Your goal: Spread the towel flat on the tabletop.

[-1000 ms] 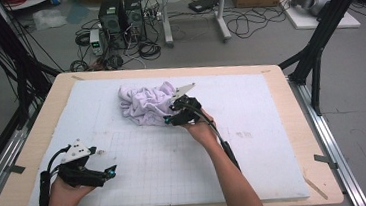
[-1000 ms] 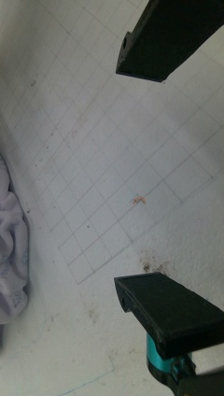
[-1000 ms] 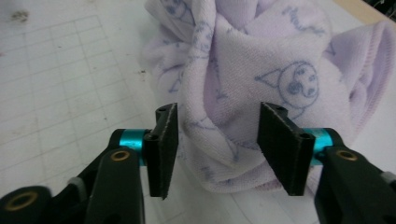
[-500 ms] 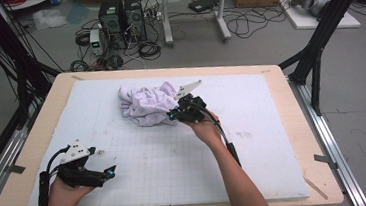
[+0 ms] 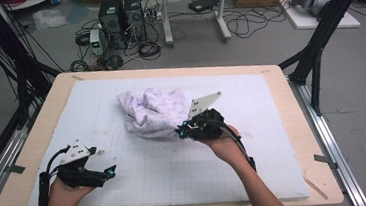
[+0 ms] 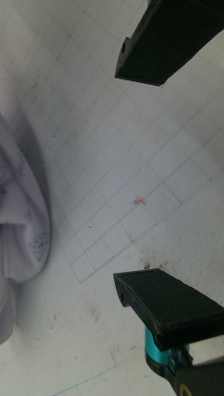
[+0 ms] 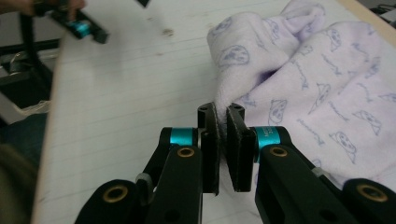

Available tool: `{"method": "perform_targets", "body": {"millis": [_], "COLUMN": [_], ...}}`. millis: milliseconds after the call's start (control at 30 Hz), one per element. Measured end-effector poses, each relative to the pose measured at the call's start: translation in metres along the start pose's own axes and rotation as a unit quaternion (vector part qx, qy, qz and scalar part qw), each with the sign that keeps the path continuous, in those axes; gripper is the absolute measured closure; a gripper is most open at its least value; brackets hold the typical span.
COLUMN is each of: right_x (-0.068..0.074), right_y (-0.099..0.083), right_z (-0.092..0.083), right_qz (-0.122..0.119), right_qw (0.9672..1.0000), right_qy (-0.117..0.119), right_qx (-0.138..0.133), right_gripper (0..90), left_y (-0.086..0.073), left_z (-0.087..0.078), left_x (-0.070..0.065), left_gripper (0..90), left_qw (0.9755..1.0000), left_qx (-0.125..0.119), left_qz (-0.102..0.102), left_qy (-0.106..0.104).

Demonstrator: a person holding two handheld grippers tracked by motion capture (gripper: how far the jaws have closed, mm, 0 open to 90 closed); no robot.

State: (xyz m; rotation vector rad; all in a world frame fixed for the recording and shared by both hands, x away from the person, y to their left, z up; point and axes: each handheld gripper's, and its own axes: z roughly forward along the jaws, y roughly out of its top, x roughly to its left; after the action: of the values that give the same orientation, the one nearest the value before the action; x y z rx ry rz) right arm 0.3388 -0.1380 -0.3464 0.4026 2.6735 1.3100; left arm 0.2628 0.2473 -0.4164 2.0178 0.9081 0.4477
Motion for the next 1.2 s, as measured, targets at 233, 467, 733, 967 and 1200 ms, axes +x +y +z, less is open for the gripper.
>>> {"method": "perform_targets", "body": {"millis": [233, 467, 733, 967, 1200], "right_x": [0.035, 0.027, 0.000, -0.022, -0.030], "right_y": [-0.032, -0.049, -0.047, -0.059, -0.074], "right_z": [-0.003, -0.013, 0.007, 0.034, 0.051], "right_qz": [0.002, 0.047, 0.039, 0.059, 0.080], "right_qw": [0.9993, 0.9983, 0.9975, 0.9954, 0.9936], "right_qy": [0.026, 0.029, -0.049, -0.051, -0.039], "right_qx": [0.026, -0.019, 0.031, 0.055, 0.070], "right_gripper": [85.2, 56.9, 45.6, 45.4, 58.9], "left_y": [0.002, 0.012, 0.037, 0.063, 0.061], "left_z": [0.002, 0.010, 0.035, 0.080, 0.110], "left_x": [-0.003, -0.004, -0.005, -0.001, -0.002], "left_gripper": [14.2, 22.1, 38.2, 49.5, 66.7], "left_qw": [0.9999, 0.9994, 0.9973, 0.9960, 0.9931], "left_qx": [0.001, 0.001, 0.002, 0.041, 0.075], "left_qz": [0.007, 0.016, 0.034, 0.044, 0.057], "left_qy": [-0.015, -0.030, -0.065, -0.067, -0.070]}}
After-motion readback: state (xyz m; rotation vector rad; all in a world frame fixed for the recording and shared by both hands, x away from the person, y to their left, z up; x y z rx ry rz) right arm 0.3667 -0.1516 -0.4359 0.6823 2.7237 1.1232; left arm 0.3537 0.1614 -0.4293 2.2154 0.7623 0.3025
